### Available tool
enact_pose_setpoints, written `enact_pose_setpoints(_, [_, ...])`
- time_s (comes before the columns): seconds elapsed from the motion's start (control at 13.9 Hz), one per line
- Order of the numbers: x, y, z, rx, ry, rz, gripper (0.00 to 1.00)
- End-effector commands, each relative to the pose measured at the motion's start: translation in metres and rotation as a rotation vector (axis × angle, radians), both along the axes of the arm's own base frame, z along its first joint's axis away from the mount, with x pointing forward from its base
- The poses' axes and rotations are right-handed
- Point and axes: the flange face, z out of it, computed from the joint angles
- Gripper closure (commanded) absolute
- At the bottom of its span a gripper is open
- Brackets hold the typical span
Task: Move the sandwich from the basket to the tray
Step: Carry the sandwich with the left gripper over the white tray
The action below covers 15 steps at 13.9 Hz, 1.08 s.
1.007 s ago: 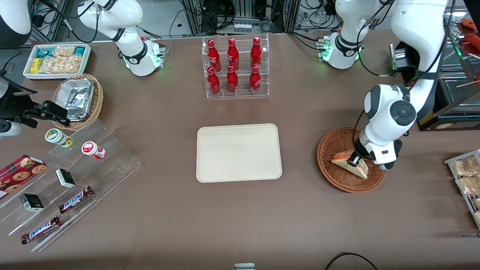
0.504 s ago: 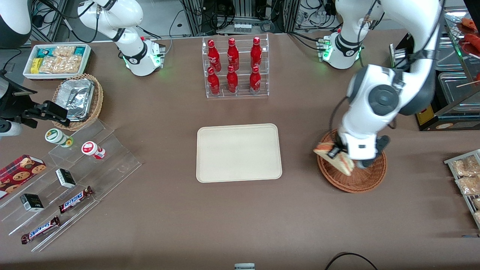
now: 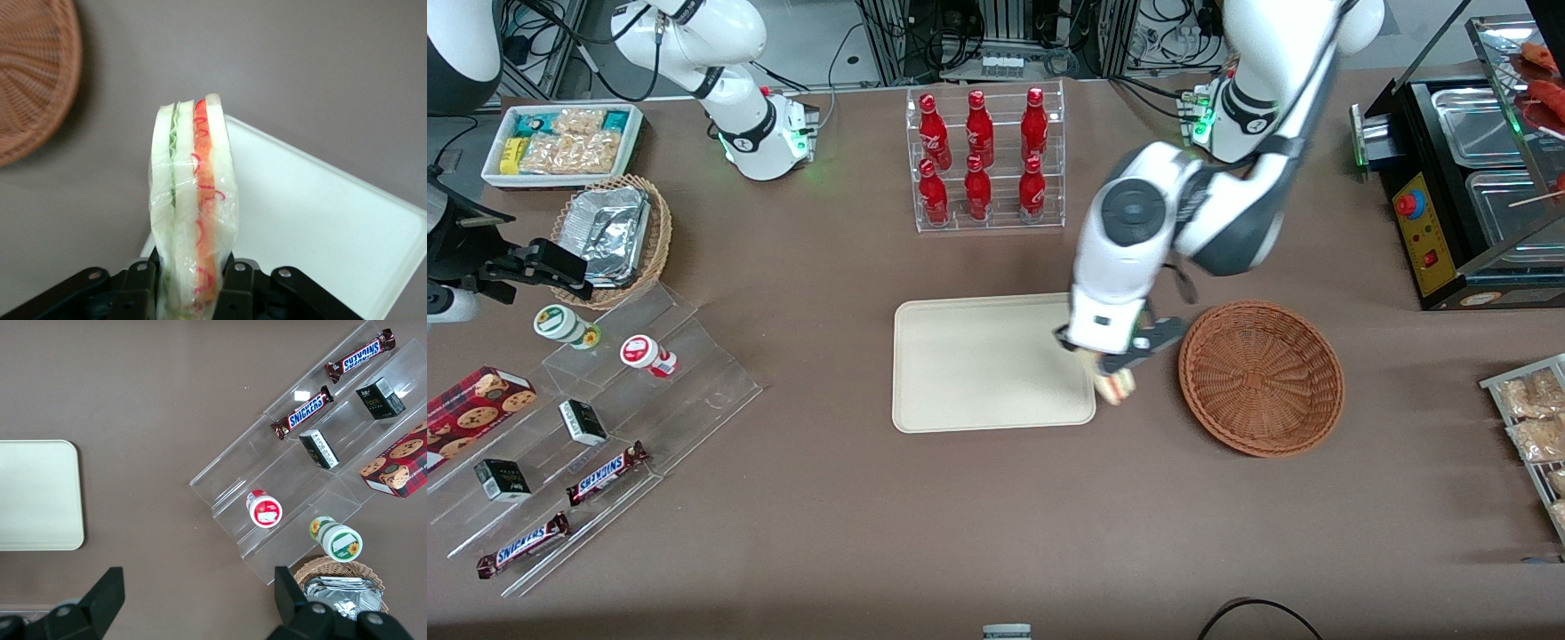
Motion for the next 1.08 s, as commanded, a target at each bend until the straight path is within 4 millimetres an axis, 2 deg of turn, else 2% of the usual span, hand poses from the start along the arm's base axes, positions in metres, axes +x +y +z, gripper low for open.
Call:
enact_pose_setpoints(0.0, [-0.002, -0.052, -0.018, 0.014, -0.005, -0.059, 0.69])
enact_pose_setpoints(0.14, [-0.014, -0.076, -0.030, 0.040, -0.022, -0.137, 0.69])
enact_pose_setpoints(0.36, [-0.047, -0.114, -0.070, 0.066, -0.003, -0.336, 0.74])
enact_pose_setpoints(0.86, [-0.053, -0.130, -0.104, 0.021, -0.024, -0.518, 0.74])
enact_pose_setpoints(1.01, [-0.053, -0.130, -0.123, 0.025, -0.013, -0.537, 0.74])
